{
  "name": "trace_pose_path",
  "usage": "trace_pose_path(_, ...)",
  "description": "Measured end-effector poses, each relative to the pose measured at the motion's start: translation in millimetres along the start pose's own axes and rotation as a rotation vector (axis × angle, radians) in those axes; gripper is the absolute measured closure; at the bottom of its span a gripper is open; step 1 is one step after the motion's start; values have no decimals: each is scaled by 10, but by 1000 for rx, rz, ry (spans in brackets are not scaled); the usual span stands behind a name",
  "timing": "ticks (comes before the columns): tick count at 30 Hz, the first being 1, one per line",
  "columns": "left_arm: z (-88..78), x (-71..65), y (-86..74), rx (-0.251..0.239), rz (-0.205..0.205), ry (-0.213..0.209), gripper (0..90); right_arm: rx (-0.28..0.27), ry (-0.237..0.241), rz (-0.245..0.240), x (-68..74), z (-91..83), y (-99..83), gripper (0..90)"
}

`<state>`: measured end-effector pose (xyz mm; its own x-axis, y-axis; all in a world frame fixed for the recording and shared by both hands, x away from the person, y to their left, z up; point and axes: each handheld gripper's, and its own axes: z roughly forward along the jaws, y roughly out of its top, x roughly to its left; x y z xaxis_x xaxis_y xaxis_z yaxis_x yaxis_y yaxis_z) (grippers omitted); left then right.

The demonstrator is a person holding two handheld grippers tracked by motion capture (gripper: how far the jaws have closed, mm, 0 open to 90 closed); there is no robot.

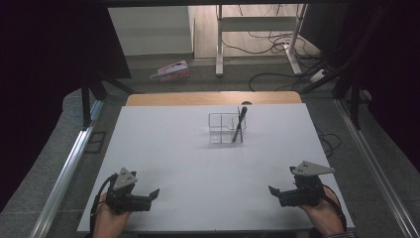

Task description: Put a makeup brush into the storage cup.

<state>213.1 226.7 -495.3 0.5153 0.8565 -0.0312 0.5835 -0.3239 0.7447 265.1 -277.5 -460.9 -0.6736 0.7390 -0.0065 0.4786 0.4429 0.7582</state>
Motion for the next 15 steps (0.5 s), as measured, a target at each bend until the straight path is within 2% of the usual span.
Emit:
trace_pose_path(11, 3, 0, -2, 2, 1, -1, 7, 19, -20, 7, -26, -87, -111, 0)
trace_pose_path(15, 2, 0, -3, 2, 1, -1, 7, 41, -22, 6, -27, -98, -154, 1)
